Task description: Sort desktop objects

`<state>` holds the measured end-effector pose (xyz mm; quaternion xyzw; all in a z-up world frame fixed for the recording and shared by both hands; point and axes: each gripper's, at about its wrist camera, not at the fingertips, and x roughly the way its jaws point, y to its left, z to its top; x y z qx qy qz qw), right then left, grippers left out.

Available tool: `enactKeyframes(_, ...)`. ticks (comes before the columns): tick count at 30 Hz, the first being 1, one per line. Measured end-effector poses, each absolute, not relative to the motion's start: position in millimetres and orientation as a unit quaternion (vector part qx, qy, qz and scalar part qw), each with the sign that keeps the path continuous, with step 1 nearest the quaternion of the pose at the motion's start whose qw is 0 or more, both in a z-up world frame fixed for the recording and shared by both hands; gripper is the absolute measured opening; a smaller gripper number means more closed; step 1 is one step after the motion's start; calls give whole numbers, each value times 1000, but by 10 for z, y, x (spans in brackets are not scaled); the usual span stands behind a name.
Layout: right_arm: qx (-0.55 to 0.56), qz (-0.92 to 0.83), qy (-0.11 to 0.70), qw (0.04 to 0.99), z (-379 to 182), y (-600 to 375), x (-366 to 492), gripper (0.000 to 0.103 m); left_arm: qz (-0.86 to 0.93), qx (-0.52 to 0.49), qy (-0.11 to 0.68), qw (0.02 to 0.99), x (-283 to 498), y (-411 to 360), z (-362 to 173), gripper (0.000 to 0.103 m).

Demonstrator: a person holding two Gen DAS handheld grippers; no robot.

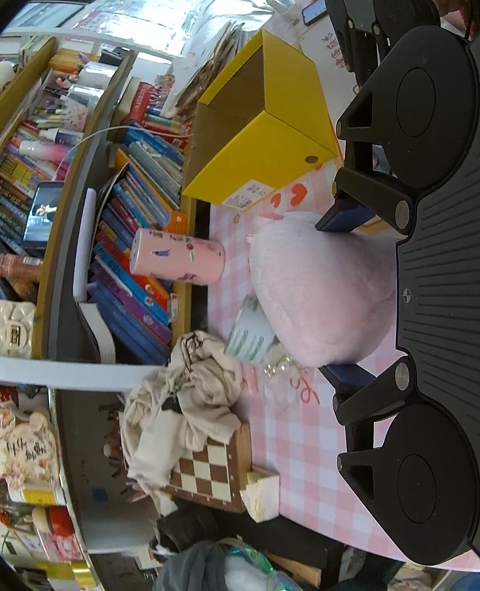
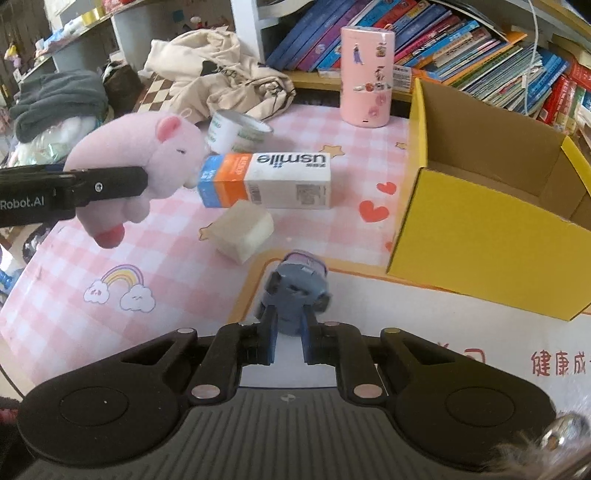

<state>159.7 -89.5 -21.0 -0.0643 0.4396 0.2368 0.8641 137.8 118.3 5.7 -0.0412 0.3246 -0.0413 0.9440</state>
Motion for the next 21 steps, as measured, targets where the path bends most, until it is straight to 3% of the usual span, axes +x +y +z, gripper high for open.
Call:
enactKeyframes(8,-69,216,452,863,-272,-824,1552,15,-39,-44,331,942,1286,1289,-3,71)
enactKeyframes(13,-63,181,461,866,-329,-865,1602,46,-45,-45,337,939,1282,1309,-54,71)
enactKeyframes(15,-61,174,463,867,-345,-877,1629,53,-46,-46,339,939,1292,1317,-68,71)
enactKeyframes(21,-61,167,462,869,-395,-845,1783,62,-42,-46,343,937,1346,1349,-95,72)
